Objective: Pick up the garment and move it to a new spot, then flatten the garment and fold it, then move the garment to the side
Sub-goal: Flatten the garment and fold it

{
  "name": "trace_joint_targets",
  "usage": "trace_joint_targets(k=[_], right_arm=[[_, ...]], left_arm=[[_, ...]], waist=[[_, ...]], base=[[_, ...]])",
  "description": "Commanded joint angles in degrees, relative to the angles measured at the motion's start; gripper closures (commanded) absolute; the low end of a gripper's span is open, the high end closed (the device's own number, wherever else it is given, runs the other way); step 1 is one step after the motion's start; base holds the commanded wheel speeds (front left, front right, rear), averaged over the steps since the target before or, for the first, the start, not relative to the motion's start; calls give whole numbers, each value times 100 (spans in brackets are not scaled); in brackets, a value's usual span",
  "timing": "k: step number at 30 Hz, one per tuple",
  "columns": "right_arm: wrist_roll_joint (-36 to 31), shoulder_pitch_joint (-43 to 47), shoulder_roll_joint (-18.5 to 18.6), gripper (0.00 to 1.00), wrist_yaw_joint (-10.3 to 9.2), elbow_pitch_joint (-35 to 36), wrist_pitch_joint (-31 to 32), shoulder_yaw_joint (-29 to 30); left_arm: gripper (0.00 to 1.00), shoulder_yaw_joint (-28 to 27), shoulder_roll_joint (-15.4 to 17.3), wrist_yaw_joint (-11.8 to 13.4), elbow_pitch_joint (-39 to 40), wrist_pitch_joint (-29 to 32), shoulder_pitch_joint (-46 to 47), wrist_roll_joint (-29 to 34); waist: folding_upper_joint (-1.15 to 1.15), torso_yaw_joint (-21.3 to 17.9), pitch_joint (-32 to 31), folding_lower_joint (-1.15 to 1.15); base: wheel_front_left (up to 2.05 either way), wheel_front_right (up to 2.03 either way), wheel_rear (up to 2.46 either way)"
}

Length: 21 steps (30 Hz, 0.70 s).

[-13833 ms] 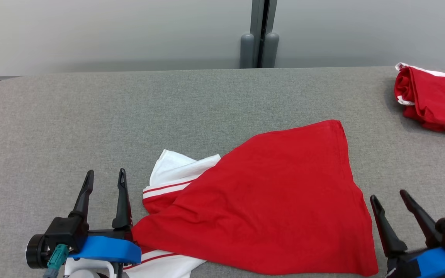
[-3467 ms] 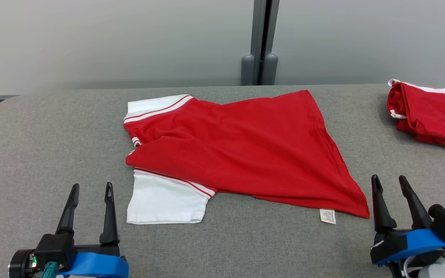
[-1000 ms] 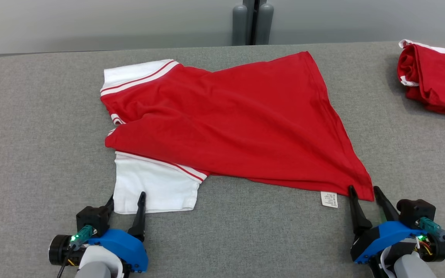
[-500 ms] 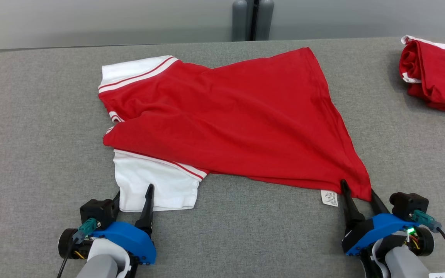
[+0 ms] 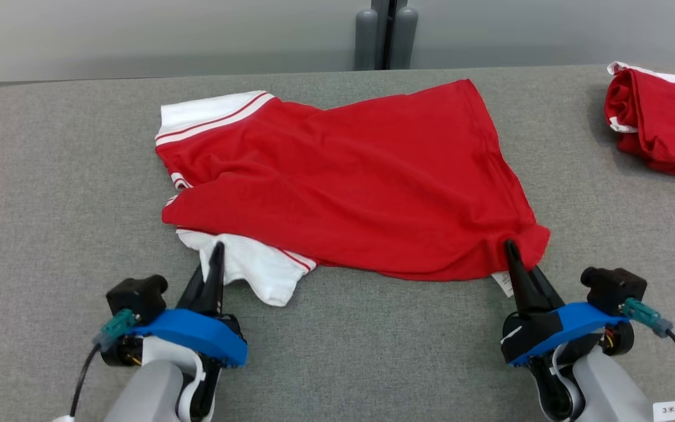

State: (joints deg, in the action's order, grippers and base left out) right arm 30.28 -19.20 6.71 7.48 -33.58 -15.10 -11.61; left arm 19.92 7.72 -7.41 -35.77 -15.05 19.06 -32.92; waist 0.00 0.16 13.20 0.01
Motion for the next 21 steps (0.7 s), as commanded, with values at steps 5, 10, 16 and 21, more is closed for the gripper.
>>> trace_joint_targets(k=[5,10,16,21], right_arm=[[-39,-76,206,100,3,682,-5,51],[23,-688,438,100,3,979,-4,21],[326,-2222,661,100,3,675,119,-180],[620,-3884,678,100,3,59,527,-192]], left_arm=[[100,-303,139,-11,602,-15,400,-266],[100,-270,420,-10,924,-15,1124,-384],[100,-17,887,-10,788,131,2684,-447],[100,33,1045,-10,423,415,4283,-610]], waist=[[0,-13,-17,-1],[0,-60,109,-1],[0,-134,490,-1],[0,-152,1059,-1]], base=[[0,0,0],[0,0,0],[0,0,0],[0,0,0]])
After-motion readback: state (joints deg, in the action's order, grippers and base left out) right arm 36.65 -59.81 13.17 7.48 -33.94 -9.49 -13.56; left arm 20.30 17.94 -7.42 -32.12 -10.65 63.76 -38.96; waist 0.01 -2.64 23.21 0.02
